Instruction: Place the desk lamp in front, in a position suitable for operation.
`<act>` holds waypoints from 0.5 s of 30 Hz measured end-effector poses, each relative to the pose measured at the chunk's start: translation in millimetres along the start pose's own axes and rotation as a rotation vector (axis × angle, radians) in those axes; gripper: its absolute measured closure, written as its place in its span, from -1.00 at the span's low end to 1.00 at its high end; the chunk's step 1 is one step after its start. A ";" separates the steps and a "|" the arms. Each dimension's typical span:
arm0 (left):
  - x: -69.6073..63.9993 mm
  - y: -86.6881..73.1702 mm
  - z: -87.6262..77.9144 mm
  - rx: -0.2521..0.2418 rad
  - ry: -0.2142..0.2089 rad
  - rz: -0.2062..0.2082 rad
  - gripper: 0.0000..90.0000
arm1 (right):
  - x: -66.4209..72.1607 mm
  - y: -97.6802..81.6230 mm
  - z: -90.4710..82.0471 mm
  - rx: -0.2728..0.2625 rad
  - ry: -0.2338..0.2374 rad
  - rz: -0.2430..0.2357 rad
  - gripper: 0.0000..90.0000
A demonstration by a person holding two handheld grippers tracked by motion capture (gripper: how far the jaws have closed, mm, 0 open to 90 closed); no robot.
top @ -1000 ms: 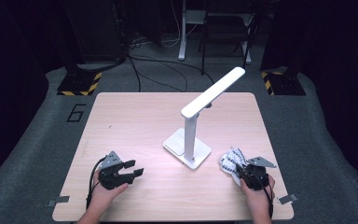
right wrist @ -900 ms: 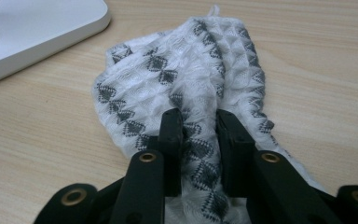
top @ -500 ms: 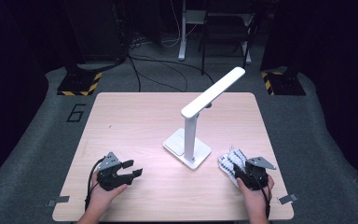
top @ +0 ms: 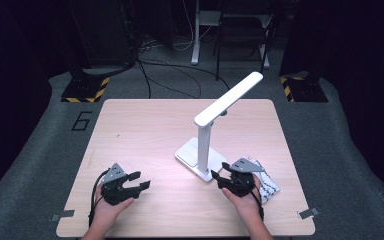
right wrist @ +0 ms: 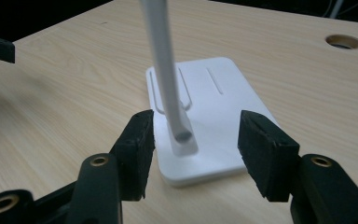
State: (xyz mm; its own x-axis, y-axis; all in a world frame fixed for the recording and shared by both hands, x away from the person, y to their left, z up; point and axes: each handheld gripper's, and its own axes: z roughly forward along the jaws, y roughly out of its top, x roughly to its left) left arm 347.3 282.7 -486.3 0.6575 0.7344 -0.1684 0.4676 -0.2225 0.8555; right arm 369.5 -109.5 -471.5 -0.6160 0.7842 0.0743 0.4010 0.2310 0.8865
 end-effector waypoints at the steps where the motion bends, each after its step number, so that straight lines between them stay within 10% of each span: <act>1: 1.9 -0.1 -1.2 0.000 0.000 0.002 -0.08 | 3.6 4.2 11.7 0.006 0.004 -0.007 0.04; 12: 7.4 -2.2 -3.7 -0.001 0.002 -0.028 -0.08 | 14.4 10.7 51.9 0.041 0.034 0.017 0.62; 15: 7.4 -2.0 -3.8 0.001 0.002 -0.023 -0.08 | 23.3 13.7 54.9 0.060 0.029 -0.038 0.66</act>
State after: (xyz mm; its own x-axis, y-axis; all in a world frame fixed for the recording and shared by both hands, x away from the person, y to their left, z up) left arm 349.0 290.9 -487.3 0.6453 0.7405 -0.1877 0.4834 -0.2056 0.8509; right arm 397.9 -56.4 -482.6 -0.6505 0.7575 0.0554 0.4168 0.2951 0.8598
